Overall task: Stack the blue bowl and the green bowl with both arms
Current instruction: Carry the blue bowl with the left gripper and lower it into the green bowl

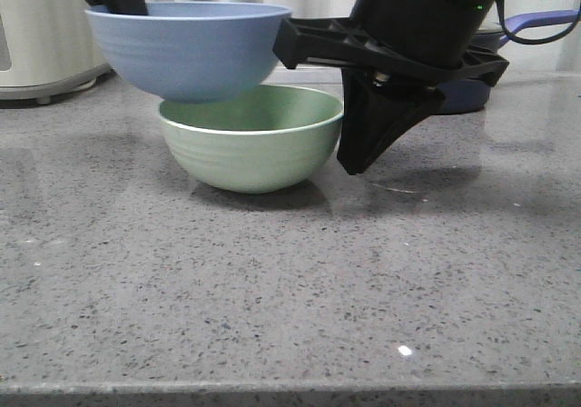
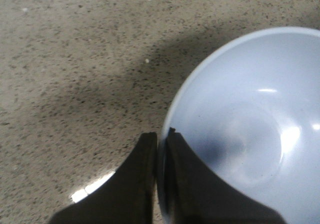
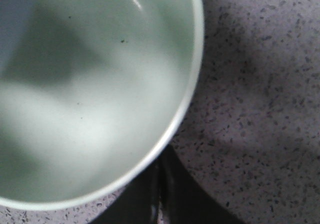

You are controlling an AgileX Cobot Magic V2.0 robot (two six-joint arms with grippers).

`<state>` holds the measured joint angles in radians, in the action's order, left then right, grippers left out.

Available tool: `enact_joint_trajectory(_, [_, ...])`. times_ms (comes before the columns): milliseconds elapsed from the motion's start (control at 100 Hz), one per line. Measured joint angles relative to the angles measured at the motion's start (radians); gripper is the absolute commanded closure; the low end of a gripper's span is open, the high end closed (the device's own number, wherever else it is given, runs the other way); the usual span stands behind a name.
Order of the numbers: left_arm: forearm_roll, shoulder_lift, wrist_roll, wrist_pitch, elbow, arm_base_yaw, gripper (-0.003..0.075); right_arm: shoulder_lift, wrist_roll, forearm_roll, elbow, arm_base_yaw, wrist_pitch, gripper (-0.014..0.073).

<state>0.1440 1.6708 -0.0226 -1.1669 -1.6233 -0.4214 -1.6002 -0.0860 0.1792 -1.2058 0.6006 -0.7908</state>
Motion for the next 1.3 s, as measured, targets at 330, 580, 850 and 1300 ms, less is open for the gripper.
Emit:
enact_joint_trajectory(330, [0.004,0.041,0.0,0.0,-0.003,-0.032,0.0741,0.0,0.0,0.0,0.0,0.0,0.0,0.0639])
enact_joint_trajectory(580, [0.009,0.051,0.0,0.023,-0.003,-0.053,0.0741,0.0,0.0,0.0,0.0,0.0,0.0,0.0639])
enact_joint_trajectory(850, [0.029,0.054,-0.002,0.031,-0.003,-0.056,0.0689,0.0,0.0,0.0,0.0,0.0,0.0,0.0639])
enact_joint_trajectory(1300, [0.074,0.066,-0.003,0.032,-0.006,-0.056,0.0402,0.0,0.0,0.0,0.002,0.0,0.003,0.0639])
